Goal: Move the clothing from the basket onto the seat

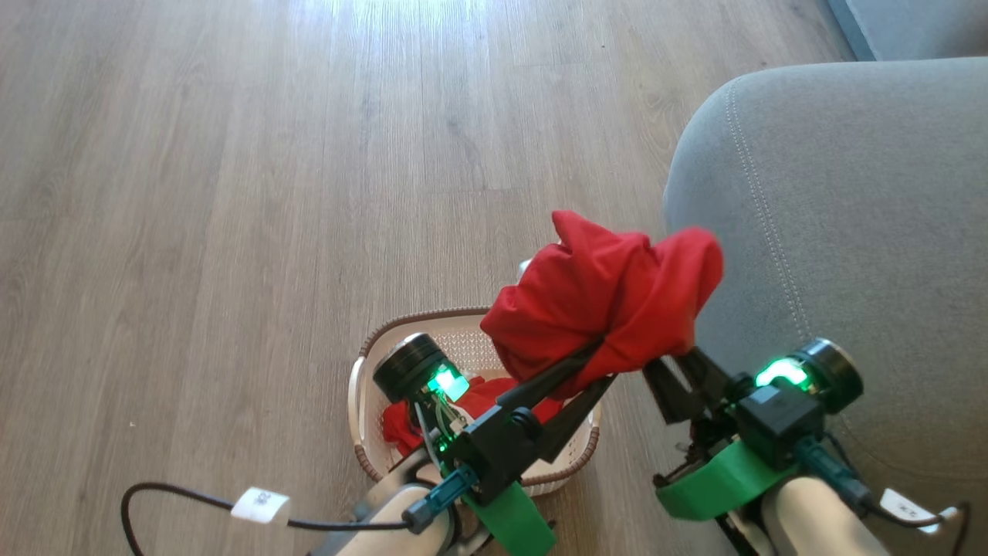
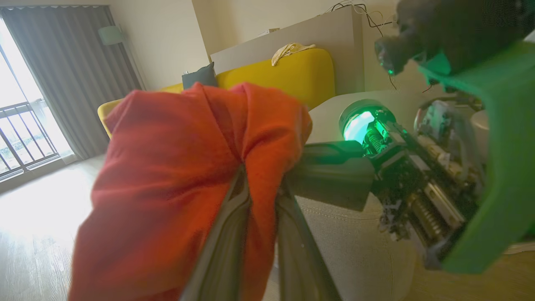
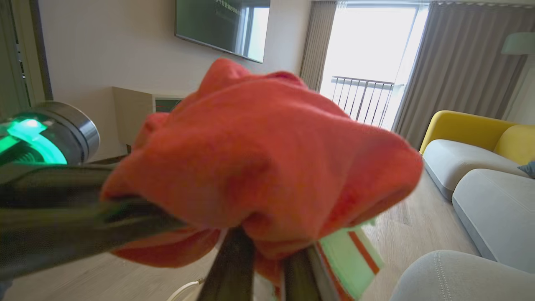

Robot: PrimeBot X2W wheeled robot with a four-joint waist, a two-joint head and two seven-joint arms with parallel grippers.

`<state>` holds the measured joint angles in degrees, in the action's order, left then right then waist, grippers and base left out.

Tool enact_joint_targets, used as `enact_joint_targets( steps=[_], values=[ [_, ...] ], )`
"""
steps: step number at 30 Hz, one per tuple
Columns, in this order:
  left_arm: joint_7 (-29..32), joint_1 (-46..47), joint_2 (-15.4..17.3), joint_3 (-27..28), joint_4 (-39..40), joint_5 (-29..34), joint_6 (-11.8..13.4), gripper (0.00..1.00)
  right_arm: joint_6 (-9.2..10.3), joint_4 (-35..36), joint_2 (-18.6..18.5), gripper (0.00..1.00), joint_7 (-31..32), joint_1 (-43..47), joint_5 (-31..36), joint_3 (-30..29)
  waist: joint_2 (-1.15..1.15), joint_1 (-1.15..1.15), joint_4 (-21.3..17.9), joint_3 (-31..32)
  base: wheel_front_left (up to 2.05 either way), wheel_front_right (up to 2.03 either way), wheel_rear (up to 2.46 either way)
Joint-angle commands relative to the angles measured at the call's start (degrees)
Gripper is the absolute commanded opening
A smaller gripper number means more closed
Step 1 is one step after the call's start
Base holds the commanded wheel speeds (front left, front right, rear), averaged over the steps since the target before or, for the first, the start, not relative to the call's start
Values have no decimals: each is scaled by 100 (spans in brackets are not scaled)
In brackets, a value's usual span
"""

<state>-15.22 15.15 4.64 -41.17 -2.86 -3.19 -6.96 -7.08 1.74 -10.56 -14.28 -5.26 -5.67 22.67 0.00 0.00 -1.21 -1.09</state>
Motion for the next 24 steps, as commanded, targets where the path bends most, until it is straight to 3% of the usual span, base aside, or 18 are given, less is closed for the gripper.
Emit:
enact_joint_targets(
  steps=[1,11,13,15,18,22,24],
  values=[
    [22,158,19,96,77,-25,-51,0,-41,404,142,0,-72,-261,-3,42,0,0,5,2,0,0,0],
    [22,107,-43,148,239,-21,-52,0,-41,655,272,0,-72,-225,20,-73,0,0,31,22,0,0,0],
    [22,113,-56,170,317,5,-52,31,-41,720,291,0,-72,-228,53,-111,0,0,40,12,0,0,0],
    [22,122,-68,196,401,32,-52,48,-41,780,297,0,-72,-234,91,-131,0,0,54,-4,0,0,0],
    [22,127,-85,250,505,67,-48,86,-41,885,300,0,-72,-250,175,-166,0,0,75,-24,0,0,0],
    [22,122,-102,294,575,100,-46,100,-41,956,309,0,-72,-254,216,-221,0,0,100,-31,0,0,0],
    [22,110,-111,309,562,99,-44,100,-41,988,316,0,-72,-255,233,-249,0,0,110,-27,0,0,0]
  ],
)
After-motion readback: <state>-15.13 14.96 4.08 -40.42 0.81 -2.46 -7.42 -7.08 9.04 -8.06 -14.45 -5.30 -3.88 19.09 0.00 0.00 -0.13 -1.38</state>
